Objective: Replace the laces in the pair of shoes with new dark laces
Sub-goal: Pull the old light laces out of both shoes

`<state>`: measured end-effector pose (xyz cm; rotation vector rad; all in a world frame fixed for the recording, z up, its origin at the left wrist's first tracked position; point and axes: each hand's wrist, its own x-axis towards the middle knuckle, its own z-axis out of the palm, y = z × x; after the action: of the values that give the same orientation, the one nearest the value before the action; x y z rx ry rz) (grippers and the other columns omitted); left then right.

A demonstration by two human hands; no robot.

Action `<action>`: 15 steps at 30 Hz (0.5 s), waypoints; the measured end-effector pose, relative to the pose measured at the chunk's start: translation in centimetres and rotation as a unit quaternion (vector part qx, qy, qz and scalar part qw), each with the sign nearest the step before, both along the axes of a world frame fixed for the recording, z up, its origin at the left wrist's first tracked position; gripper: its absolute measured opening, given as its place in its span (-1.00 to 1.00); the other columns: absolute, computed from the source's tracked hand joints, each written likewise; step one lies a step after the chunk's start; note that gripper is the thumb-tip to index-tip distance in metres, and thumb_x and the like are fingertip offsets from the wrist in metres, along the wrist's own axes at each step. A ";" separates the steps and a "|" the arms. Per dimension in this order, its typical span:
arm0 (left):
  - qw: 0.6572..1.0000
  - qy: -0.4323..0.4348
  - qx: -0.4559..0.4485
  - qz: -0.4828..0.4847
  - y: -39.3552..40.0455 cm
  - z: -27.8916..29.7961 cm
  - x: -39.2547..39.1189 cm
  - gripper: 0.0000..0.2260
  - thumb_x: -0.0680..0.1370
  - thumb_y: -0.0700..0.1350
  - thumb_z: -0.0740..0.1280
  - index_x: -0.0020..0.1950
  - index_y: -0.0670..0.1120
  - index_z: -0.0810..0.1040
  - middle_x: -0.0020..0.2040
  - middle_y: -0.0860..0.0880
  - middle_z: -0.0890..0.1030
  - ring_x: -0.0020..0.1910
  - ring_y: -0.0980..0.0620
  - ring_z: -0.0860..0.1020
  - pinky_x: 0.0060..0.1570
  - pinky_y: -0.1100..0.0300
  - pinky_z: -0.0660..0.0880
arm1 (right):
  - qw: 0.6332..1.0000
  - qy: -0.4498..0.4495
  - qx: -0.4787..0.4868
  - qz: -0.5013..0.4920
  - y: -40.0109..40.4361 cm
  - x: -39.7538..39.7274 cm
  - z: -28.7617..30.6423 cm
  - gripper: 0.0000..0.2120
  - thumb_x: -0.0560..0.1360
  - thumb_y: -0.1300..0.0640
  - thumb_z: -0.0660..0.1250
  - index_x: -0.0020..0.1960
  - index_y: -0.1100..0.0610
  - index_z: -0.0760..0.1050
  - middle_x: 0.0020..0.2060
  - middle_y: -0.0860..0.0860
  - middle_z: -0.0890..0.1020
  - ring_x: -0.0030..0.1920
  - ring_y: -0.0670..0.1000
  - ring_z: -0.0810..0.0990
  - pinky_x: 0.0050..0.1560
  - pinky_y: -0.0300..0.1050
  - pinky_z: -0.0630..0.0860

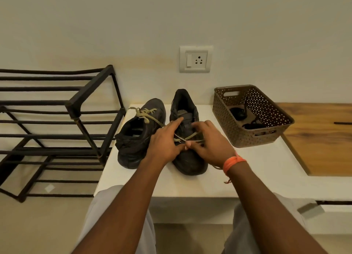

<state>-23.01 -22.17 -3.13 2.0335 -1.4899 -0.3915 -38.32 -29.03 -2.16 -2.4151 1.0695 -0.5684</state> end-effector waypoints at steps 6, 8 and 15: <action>0.999 -0.046 0.019 -0.010 0.4 -0.1 0.5 -0.27 0.48 0.06 0.44 0.54 0.22 0.11 0.50 0.04 0.27 0.43 -0.08 0.25 0.39 -0.09 0.18 | 0.993 0.111 -0.010 0.036 -0.8 1.5 -0.2 -0.56 0.52 -0.15 0.32 0.32 0.02 0.48 0.24 0.06 0.28 0.07 0.04 0.49 0.13 -0.12 0.51; 0.994 -0.100 0.038 -0.004 0.3 0.0 0.5 -0.28 0.47 0.11 0.43 0.53 0.25 0.11 0.51 0.02 0.20 0.42 -0.08 0.19 0.37 -0.04 0.17 | 0.991 0.122 -0.006 0.054 -0.9 1.3 -0.2 -0.62 0.54 -0.08 0.32 0.31 0.03 0.51 0.24 0.06 0.26 0.07 0.03 0.48 0.15 -0.13 0.48; 0.974 -0.207 0.081 0.028 0.6 1.0 0.2 -0.33 0.43 0.24 0.41 0.47 0.33 0.17 0.55 -0.02 -0.01 0.46 -0.17 0.01 0.36 -0.11 0.09 | 0.997 0.011 -0.068 0.022 -1.3 1.0 -0.9 -0.83 0.57 0.06 0.30 0.05 0.12 0.59 0.15 0.00 0.35 -0.11 -0.03 0.47 -0.09 -0.21 0.44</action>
<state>-22.81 -21.54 -2.15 2.3890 -1.6795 -0.0643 -37.31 -30.32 -3.06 -2.5606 1.0148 -0.6196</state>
